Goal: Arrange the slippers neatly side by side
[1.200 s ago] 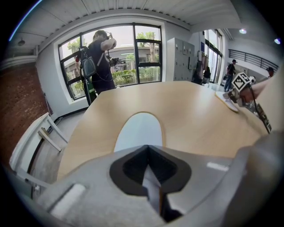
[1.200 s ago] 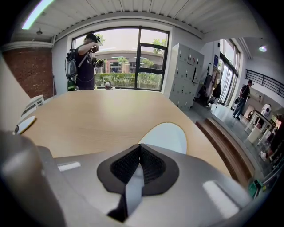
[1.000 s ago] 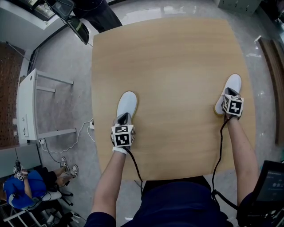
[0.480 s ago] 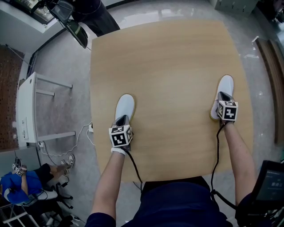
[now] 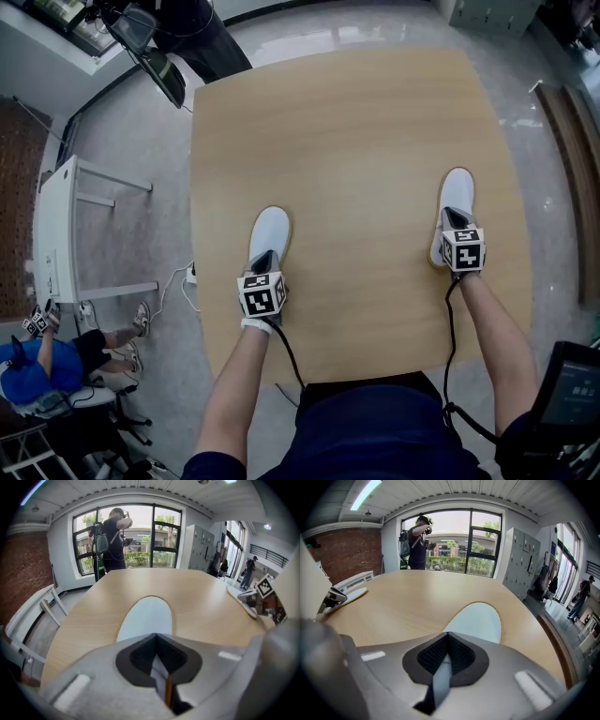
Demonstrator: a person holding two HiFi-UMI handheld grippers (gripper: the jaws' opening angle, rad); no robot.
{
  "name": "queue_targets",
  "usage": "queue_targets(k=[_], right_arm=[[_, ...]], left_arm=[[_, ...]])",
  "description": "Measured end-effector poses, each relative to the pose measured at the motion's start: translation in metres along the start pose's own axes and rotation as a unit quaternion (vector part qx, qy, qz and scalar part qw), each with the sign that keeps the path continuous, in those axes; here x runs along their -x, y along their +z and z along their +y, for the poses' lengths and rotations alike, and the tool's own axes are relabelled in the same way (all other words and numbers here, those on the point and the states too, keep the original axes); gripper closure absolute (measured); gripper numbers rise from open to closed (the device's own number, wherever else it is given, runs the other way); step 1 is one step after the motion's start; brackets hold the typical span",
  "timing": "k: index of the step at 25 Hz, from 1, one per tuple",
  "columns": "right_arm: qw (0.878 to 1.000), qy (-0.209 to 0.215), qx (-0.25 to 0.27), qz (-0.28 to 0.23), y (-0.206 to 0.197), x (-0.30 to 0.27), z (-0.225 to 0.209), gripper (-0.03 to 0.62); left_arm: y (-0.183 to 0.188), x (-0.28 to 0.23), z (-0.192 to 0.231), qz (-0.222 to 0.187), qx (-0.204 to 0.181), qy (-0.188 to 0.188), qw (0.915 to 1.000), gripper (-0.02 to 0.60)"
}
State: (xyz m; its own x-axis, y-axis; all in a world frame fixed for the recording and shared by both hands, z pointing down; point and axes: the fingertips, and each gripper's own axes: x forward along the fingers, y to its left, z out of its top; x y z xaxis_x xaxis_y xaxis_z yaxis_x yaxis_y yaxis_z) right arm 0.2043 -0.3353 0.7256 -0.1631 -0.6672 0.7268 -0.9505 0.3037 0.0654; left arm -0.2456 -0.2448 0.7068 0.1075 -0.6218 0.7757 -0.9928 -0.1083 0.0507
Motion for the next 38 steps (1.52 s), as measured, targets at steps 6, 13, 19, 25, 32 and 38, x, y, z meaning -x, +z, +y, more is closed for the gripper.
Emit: queue_targets(k=[6,13,19,25,32,38], right_arm=[[0.999,0.031,0.028,-0.003,-0.004,0.01,0.041,0.583],[0.994,0.078,0.077,-0.011,-0.015,0.036,0.096,0.585],[0.99,0.105,0.091,-0.007,-0.025,0.043,0.123,0.585],[0.984,0.128,0.126,-0.012,-0.03,0.047,0.144,0.585],[0.969,0.164,0.182,-0.018,-0.037,0.057,0.178,0.585],[0.965,0.179,0.192,-0.018,-0.044,0.06,0.196,0.585]], left_arm=[[-0.012,0.006,-0.023,0.005,-0.011,-0.019,0.9997,0.577],[-0.031,0.022,-0.051,0.004,0.009,-0.046,0.9989,0.577],[-0.043,0.027,-0.071,0.008,-0.009,-0.06,0.9981,0.577],[-0.05,0.028,-0.092,0.01,-0.009,-0.076,0.997,0.577],[-0.058,0.028,-0.107,0.017,-0.009,-0.088,0.9959,0.577],[-0.067,0.029,-0.12,0.025,0.049,-0.088,0.9946,0.577]])
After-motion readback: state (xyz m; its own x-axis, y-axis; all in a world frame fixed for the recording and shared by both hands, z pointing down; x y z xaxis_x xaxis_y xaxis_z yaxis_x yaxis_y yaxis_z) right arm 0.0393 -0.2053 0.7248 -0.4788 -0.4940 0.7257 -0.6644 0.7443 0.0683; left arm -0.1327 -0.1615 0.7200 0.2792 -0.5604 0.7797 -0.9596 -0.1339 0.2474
